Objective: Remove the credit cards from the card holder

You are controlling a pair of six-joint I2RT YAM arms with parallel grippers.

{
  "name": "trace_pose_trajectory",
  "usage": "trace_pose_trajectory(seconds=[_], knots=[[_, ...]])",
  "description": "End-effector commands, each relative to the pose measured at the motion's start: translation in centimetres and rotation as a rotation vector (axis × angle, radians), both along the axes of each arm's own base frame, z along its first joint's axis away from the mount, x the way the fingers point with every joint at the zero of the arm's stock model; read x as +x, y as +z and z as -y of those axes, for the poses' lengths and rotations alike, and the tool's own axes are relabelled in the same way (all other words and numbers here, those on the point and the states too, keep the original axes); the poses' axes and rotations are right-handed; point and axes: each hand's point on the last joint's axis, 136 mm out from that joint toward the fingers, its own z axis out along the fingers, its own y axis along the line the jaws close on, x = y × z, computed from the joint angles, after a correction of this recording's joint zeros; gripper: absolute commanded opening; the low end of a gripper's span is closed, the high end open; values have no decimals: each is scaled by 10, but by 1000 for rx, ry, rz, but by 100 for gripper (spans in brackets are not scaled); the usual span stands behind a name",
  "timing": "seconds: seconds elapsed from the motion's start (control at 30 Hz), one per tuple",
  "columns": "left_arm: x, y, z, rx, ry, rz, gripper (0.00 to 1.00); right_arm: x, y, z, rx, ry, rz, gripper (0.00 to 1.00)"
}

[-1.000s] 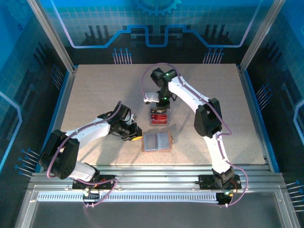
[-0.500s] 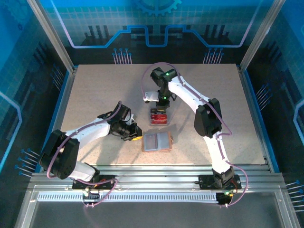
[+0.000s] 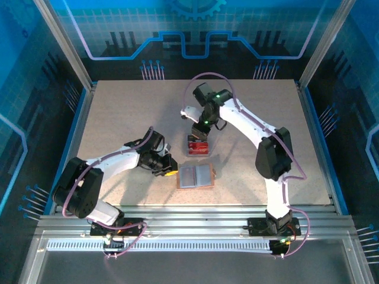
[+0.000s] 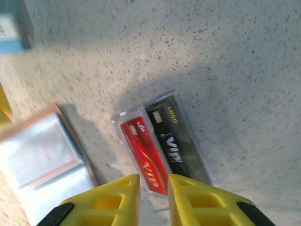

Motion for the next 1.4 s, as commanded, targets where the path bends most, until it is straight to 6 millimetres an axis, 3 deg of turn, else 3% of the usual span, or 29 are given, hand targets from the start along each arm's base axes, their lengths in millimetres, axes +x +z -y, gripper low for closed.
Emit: trace_pose_trajectory(seconds=[0.0,0.17,0.33,0.5,0.83,1.37], knots=[[7,5,6,-35,-4,6,17,-7,14,-13,158,-283,-88,21],[8,3,7,-38,-7,1,17,-30,4,-10,279,-569,-243,19],[9,4,7,-39,-9,4,17,-60,-6,-14,355,-689,-348,18],[8,3,7,-39,-7,2,17,-88,-23,-13,315,-829,-517,17],[5,-4,5,-30,-9,-17,14,-124,-49,-44,276,-763,-598,17],[-14,-27,4,-30,-24,-108,7,-151,-96,-62,166,-739,-673,14]])
